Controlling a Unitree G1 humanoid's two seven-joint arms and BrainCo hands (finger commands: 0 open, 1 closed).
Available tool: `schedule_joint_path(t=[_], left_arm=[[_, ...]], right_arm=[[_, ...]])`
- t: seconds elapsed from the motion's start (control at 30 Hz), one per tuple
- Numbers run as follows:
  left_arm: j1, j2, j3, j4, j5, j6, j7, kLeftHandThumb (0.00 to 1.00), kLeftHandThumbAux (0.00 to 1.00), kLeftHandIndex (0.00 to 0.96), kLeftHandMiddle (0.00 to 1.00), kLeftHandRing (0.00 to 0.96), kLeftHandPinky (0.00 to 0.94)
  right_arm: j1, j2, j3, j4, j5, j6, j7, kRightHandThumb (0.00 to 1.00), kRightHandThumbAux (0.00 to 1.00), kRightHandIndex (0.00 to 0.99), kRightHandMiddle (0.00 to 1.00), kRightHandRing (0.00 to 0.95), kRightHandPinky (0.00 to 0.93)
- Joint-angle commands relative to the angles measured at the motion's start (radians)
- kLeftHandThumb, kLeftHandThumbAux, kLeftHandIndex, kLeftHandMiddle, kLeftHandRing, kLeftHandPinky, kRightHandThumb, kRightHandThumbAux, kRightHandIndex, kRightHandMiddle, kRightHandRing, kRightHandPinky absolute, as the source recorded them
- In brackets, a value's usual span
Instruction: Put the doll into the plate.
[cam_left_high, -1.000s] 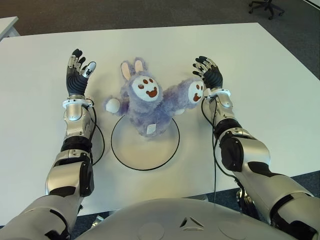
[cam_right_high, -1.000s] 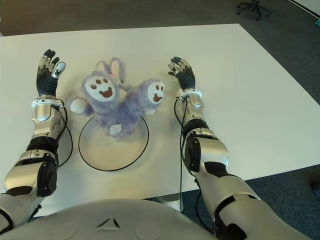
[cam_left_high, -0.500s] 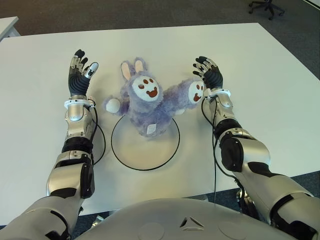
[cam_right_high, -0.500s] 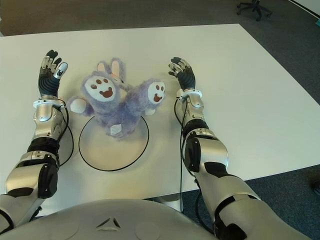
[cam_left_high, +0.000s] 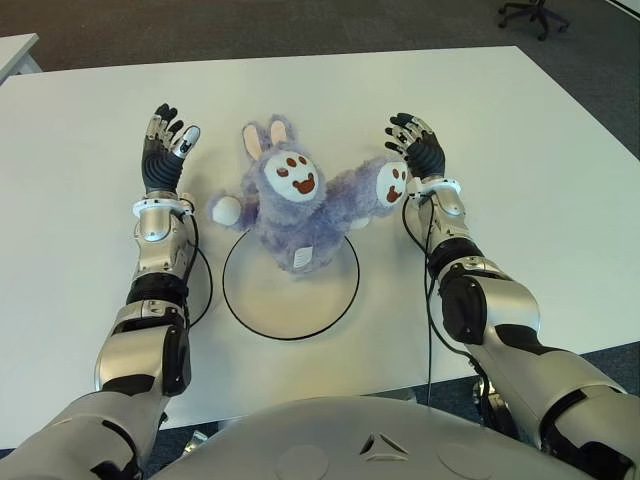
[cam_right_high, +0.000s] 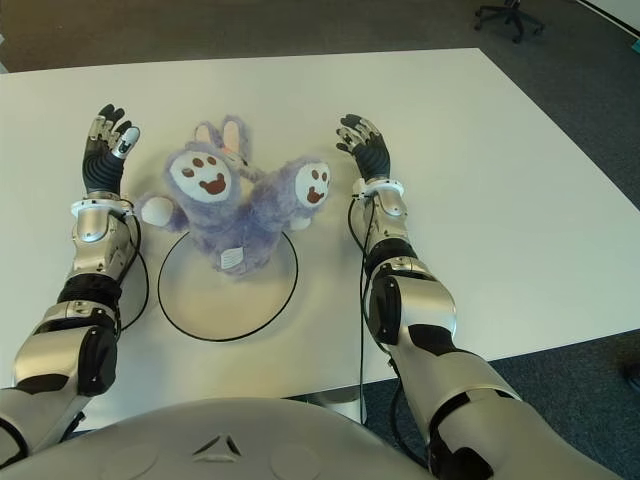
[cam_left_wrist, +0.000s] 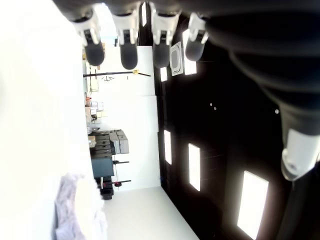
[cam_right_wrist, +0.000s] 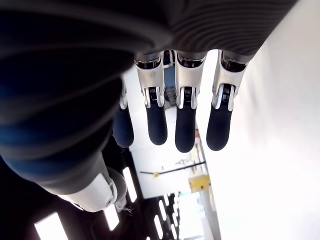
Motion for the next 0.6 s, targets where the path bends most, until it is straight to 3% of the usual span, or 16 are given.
schedule_joint_path(t=[0.03, 0.6], left_arm=[[0.066, -0.040, -0.014, 0.075, 0.002, 0.036, -0.023, 0.000, 0.507, 0.035, 0.105, 0.103, 0.099], [0.067, -0.052, -0.012, 0.098, -0.015, 0.059, -0.051, 0.000, 0.538, 0.023, 0.099, 0.095, 0.088]], right_arm=[[0.063, 0.025, -0.003, 0.039, 0.006, 0.028, -0.002, 0.538, 0.777, 0.235, 0.246, 0.255, 0.308], [0.068, 0.028, 0.002, 0.040, 0.000, 0.020, -0.004, 0.529, 0.760, 0.248, 0.255, 0.274, 0.321]])
